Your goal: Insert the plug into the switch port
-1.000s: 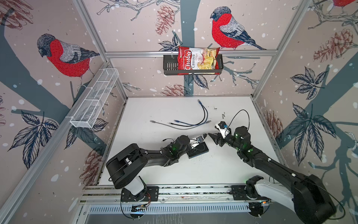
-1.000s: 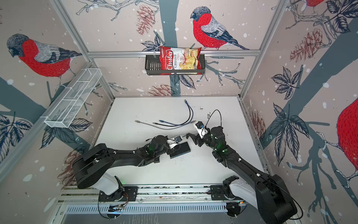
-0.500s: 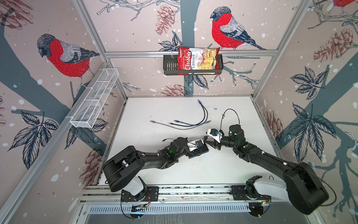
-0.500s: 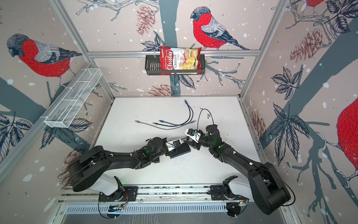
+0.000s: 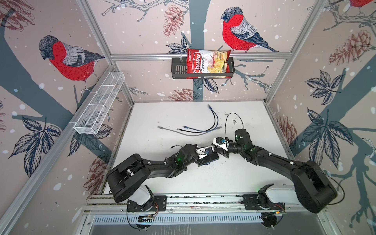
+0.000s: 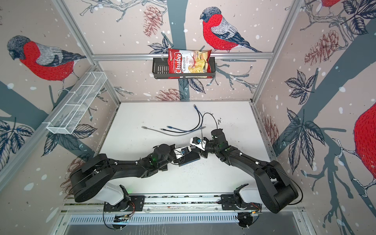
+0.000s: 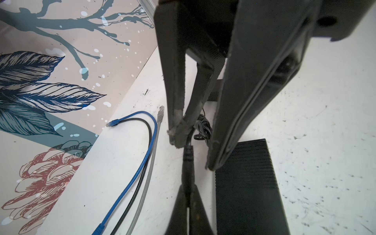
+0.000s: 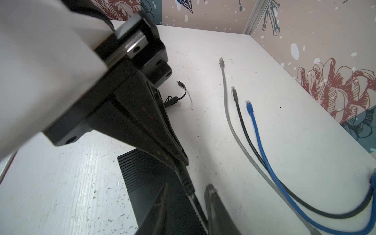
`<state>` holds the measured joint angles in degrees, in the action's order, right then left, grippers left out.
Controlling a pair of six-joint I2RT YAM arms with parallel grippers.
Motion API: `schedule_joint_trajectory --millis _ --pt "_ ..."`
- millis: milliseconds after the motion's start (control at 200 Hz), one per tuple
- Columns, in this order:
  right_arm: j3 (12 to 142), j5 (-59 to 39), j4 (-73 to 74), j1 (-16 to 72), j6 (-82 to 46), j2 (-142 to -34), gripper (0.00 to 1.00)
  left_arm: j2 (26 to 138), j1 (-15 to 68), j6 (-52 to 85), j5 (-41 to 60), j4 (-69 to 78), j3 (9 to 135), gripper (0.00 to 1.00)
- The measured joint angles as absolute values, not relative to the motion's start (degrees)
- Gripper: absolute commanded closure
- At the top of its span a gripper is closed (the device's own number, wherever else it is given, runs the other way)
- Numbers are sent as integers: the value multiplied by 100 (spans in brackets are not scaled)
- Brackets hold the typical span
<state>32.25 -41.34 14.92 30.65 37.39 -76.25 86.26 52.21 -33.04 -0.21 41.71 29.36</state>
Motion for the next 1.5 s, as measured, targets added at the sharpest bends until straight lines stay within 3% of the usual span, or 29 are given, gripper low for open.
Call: schedule_joint_trajectory --millis 205,535,905,1126,1351,1381,1421,1486,1501 --pt "3236 -4246 1592 3083 3736 -7677 78 8615 5221 -3343 -3 4307 2812 100" --pt "3404 -4497 1588 3103 3741 -7835 79 8556 5216 -3352 14 4491 2711 100" --pt "3579 -4676 1466 3131 3754 -8009 86 8554 5216 -3433 -16 4556 2687 100" --pt "3634 -4790 1428 3135 3767 -8095 97 8554 5216 -3444 -38 4554 2685 100" --pt "3669 -4794 1391 3135 3774 -8114 98 8554 5216 -3441 -71 4565 2670 100" --pt "3682 -4792 1358 3135 3771 -8117 98 8554 5216 -3439 -73 4580 2663 90" --pt "3701 -4792 1317 3131 3767 -8117 98 8554 5216 -3430 -121 4602 2652 51" --pt "3739 -4744 1273 3107 3741 -8134 98 8549 5216 -3378 -198 4766 2602 8" --pt "3745 -4722 1262 3103 3728 -8138 99 8541 5216 -3343 -213 4818 2578 4"
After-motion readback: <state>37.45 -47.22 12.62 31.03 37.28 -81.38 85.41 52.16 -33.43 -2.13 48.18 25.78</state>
